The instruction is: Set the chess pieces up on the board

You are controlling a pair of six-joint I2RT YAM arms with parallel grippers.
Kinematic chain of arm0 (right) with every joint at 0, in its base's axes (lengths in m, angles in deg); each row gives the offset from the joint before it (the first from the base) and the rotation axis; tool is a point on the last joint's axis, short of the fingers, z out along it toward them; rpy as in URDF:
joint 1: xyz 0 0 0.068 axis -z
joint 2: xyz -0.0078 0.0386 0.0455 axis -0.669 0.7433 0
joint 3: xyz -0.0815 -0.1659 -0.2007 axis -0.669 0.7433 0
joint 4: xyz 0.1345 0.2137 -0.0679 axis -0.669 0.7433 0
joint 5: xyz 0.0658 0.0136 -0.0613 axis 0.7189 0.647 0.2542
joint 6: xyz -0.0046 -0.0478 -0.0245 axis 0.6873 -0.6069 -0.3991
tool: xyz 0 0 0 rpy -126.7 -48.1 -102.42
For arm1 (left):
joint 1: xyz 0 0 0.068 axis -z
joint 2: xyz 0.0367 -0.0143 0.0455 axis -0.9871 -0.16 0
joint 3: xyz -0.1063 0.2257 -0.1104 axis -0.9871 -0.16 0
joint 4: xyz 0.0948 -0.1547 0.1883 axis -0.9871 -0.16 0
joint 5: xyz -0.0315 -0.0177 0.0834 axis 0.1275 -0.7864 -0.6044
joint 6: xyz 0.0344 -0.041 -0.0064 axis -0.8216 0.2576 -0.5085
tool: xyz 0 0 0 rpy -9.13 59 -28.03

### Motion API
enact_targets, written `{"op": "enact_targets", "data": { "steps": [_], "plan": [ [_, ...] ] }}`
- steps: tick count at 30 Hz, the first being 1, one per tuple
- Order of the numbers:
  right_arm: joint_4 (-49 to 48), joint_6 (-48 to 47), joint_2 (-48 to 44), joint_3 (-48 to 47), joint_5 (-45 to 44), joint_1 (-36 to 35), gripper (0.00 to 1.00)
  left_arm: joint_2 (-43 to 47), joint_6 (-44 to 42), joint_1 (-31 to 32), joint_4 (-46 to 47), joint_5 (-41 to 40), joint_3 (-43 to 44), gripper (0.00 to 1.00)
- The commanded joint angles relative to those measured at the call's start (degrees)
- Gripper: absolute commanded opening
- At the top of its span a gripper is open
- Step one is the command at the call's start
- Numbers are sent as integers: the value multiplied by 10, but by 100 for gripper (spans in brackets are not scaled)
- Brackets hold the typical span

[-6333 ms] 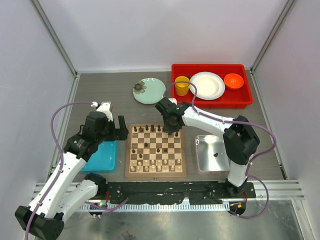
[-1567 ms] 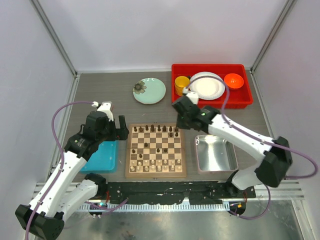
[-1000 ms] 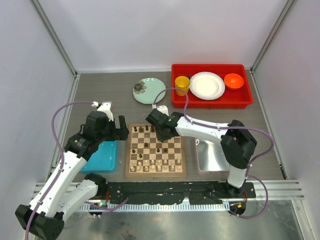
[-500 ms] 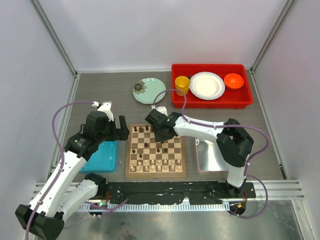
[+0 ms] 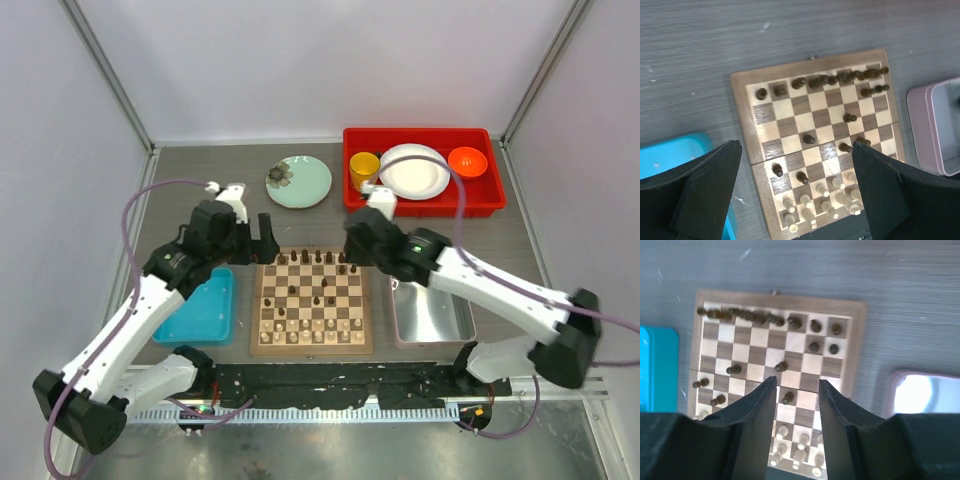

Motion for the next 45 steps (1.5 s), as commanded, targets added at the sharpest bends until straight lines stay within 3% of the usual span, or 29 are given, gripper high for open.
{"op": "enact_targets", "data": {
  "steps": [1,5,11,19,36,45],
  "plan": [
    [18,79,-150,82,-96,39,44,-51,24,97,43,-54,16,96],
    [32,93,-254,138,-80,88,44,-111,39,173,71,-113,32,87],
    [57,99,-305,186,-75,113,44,-228,46,241,119,-152,59,85],
    [65,91,-313,198,-75,126,45,-341,53,253,141,-142,84,73],
    [72,88,-322,210,-66,147,45,-386,84,275,166,-134,62,50],
    [76,85,-328,213,-66,153,45,-409,104,275,162,-157,62,46]
  ]
}}
